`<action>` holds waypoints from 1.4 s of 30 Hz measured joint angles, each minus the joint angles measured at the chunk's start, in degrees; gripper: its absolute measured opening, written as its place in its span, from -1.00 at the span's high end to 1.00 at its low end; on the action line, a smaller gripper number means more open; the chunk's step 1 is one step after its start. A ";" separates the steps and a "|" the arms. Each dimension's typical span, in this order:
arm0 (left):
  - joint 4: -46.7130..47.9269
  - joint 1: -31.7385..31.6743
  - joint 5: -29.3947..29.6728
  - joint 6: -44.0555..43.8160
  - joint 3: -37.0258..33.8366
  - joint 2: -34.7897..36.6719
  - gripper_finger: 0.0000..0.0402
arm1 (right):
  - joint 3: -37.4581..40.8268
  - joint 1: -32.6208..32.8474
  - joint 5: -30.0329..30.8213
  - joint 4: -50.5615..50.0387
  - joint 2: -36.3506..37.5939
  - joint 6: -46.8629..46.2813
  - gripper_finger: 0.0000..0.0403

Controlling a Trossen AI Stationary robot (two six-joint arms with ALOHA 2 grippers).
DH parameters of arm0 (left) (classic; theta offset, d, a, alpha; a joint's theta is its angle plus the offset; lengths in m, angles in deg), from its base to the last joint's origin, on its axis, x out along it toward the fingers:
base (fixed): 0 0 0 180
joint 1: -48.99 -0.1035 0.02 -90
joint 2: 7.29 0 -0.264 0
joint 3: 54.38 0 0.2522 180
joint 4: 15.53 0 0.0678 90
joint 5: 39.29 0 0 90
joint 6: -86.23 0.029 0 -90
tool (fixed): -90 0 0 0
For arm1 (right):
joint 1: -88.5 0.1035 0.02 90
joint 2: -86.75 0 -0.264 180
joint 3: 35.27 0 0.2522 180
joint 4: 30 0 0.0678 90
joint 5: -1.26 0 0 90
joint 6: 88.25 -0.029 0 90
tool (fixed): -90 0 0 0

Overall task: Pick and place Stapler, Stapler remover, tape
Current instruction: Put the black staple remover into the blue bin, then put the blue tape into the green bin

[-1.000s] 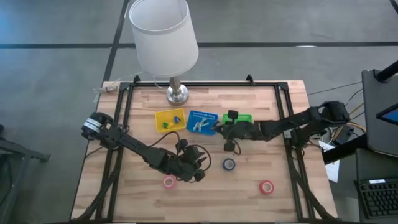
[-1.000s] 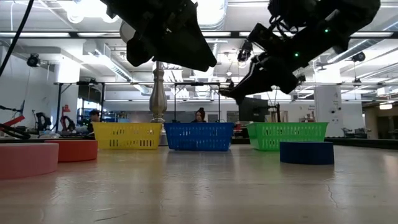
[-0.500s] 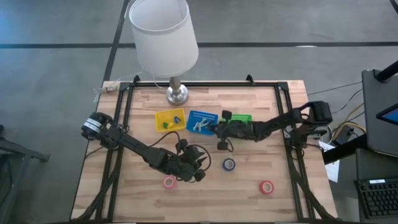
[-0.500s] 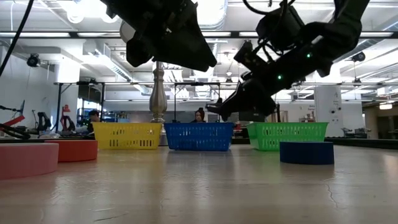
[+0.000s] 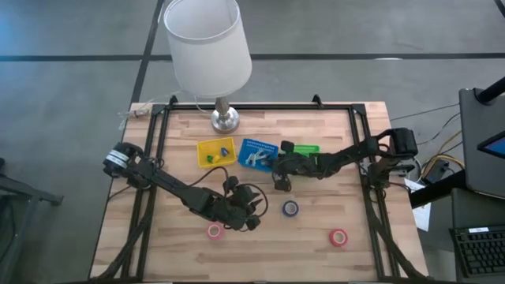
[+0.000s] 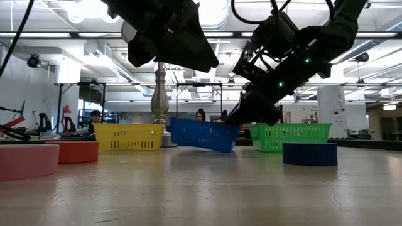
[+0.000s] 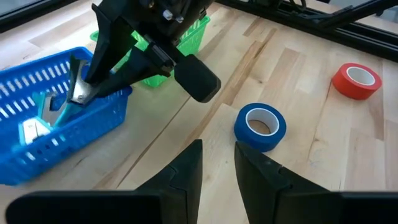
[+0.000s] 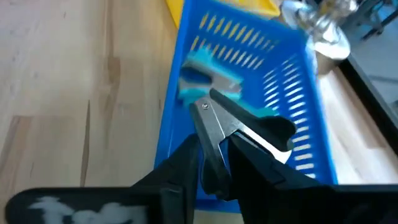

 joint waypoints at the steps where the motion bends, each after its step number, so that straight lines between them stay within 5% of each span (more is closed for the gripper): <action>1: 0.00 0.00 0.00 0.02 0.00 0.00 0.52 | -0.11 0.00 0.02 -0.60 0.00 -0.58 0.54; 12: 0.01 0.00 0.00 2.17 0.00 0.00 0.52 | -0.05 2.27 0.15 -0.82 0.40 -2.27 0.27; 24: 0.02 0.00 0.00 3.78 0.00 0.00 0.52 | -0.01 10.91 6.41 -9.62 12.01 -2.34 0.32; 32: 0.20 -0.05 0.00 5.02 0.00 0.00 0.52 | -0.19 18.78 -3.53 -30.79 25.07 -17.93 0.28; 42: 0.10 -0.68 0.00 6.62 0.00 0.00 0.52 | 5.13 24.54 -6.43 -32.81 24.68 -34.10 0.28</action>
